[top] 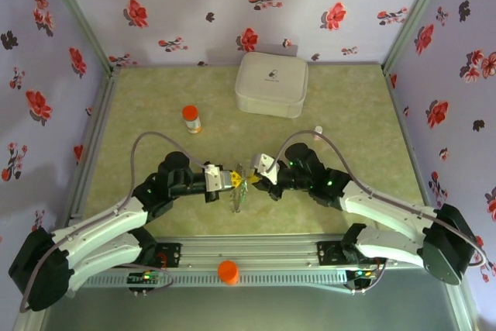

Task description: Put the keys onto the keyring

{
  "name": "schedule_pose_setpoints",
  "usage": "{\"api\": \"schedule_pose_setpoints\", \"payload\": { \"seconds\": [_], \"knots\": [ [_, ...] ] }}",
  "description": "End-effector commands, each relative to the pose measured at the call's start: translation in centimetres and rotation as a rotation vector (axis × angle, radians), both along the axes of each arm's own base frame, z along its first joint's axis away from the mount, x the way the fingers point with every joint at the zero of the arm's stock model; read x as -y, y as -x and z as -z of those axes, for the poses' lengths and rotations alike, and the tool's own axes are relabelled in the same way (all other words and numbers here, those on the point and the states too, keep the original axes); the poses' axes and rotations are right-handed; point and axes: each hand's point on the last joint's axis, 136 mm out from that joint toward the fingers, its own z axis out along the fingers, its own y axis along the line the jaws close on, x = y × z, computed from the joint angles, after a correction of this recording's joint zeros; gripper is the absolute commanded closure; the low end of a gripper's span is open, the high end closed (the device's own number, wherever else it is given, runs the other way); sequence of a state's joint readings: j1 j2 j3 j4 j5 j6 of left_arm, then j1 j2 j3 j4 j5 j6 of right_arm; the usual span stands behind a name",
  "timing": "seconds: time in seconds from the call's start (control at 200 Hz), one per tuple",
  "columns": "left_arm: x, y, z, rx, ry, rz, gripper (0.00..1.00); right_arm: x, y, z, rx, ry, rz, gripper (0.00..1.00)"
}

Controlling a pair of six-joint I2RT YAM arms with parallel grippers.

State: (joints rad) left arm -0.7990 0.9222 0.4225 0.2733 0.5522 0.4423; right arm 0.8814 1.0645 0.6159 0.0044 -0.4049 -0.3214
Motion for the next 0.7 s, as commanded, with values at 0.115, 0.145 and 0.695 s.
{"api": "schedule_pose_setpoints", "payload": {
  "seconds": [0.115,0.145,0.695],
  "knots": [
    [0.7,0.4,-3.2,0.043,0.120,0.031,1.00,0.4,0.2,-2.0,0.063,-0.067,-0.005,0.71],
    [0.7,0.4,-3.2,0.038,0.123,0.034,1.00,0.2,0.5,-2.1,0.073,-0.076,-0.026,0.71],
    [1.1,0.8,-2.3,-0.019,0.122,0.061,1.00,-0.4,1.6,-3.0,0.123,-0.142,-0.106,0.74]
  ]
}}
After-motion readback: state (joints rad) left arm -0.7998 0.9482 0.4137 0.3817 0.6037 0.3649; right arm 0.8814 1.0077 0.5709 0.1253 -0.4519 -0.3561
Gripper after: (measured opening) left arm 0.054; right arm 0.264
